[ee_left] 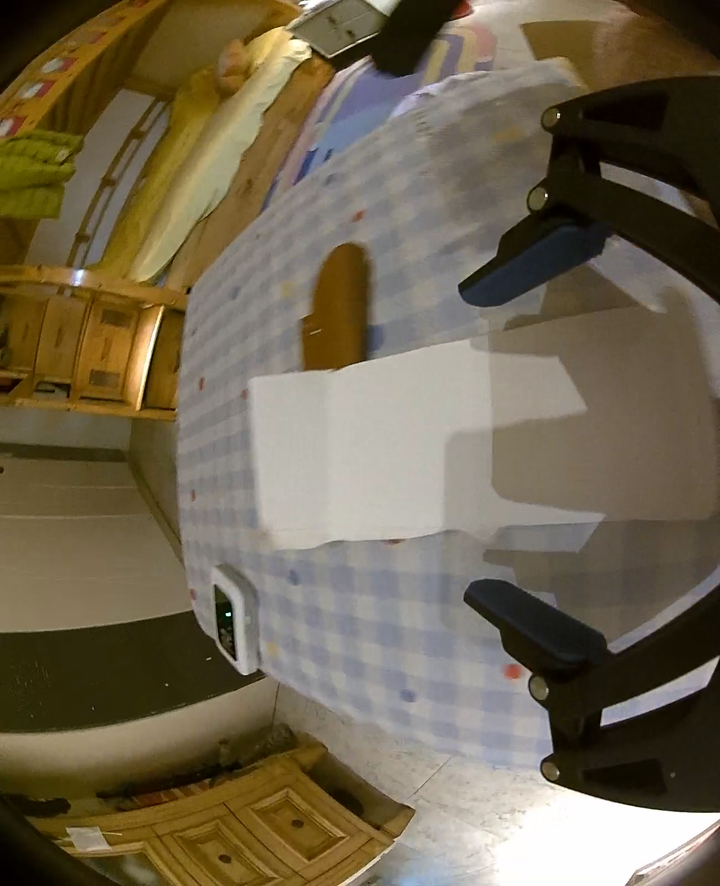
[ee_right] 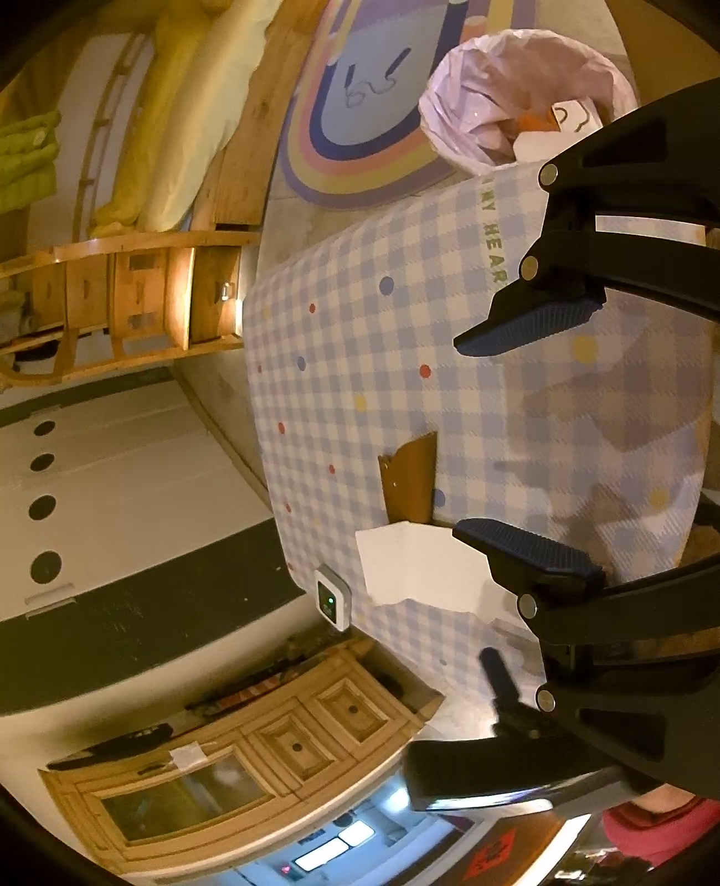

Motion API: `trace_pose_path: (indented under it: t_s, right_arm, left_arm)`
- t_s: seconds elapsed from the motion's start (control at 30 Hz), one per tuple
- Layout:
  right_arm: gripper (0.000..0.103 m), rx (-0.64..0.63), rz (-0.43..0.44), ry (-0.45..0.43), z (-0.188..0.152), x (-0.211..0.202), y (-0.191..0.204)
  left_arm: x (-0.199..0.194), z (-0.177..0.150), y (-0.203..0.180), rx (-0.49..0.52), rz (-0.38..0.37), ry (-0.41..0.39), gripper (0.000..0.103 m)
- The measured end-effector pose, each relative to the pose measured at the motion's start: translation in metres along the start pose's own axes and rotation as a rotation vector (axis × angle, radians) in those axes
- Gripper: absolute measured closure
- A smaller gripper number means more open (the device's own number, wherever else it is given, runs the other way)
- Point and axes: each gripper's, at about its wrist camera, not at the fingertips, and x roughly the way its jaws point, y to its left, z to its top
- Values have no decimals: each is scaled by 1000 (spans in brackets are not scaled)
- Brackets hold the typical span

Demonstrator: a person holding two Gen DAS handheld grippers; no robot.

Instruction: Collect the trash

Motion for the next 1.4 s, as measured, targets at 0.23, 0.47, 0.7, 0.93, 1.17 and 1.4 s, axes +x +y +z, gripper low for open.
trace_pose_path:
  t_s: [0.23, 0.47, 0.7, 0.93, 1.17, 1.4]
  right_arm:
    - [41, -2, -2, -3, 2, 5, -3]
    - [41, 1, -2, 14, 5, 11, -4]
    - [41, -63, -9, 45, 13, 27, 10]
    - [54, -180, -18, 151, 23, 78, 28]
    - [53, -210, -6, 222, 29, 114, 29]
    - [86, -227, 92, 235, 20, 111, 38]
  left_arm:
    - [32, 14, -7, -6, 9, 70, 7]
    - [33, 11, -9, 54, 31, 68, 22]
    - [12, 10, 10, 47, -71, 46, 23]
    - [-12, 21, 40, -7, -90, -83, 23]
    - [-2, 21, 58, -78, -77, -68, 23]
    - [-3, 21, 60, -89, -83, -61, 23]
